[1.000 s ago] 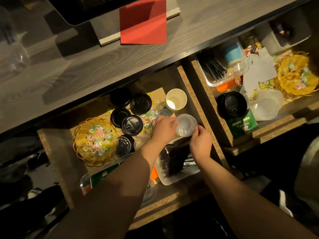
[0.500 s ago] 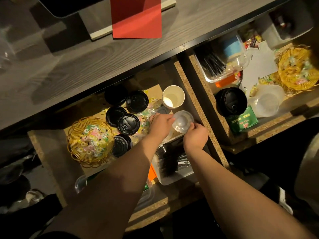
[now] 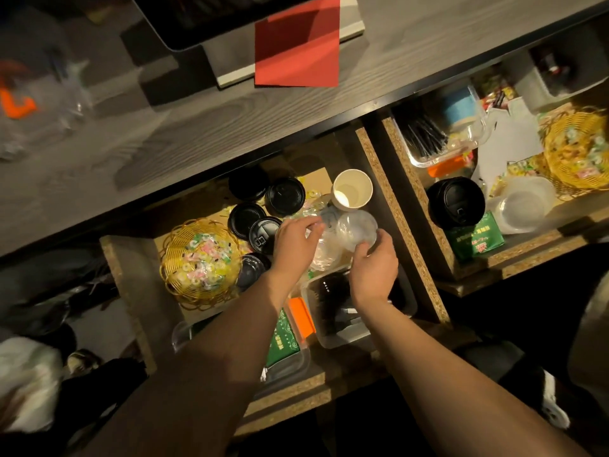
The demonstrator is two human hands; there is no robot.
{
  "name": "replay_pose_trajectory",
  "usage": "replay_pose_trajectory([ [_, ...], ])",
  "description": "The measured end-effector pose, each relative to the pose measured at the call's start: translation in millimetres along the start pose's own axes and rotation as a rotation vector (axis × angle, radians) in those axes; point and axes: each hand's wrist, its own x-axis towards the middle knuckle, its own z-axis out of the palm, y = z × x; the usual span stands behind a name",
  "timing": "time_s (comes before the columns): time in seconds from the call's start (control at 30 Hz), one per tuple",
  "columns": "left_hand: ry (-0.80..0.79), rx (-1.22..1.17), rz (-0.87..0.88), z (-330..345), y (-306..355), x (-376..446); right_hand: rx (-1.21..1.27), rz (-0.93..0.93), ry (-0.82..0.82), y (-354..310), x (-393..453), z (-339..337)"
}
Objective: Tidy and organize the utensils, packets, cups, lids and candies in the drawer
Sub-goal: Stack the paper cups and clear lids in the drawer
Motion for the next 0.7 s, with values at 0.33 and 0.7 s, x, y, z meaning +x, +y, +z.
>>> replay_pose_trajectory([
  [0.33, 0.083, -0.117, -0.139, -33, -52, -45, -0.144, -0.197, 0.015, -9, -1, -5],
  [0.7, -0.027, 0.115, -0.070, -24, -55, -34, -0.712, -0.801, -0.459, -47, 43, 77],
])
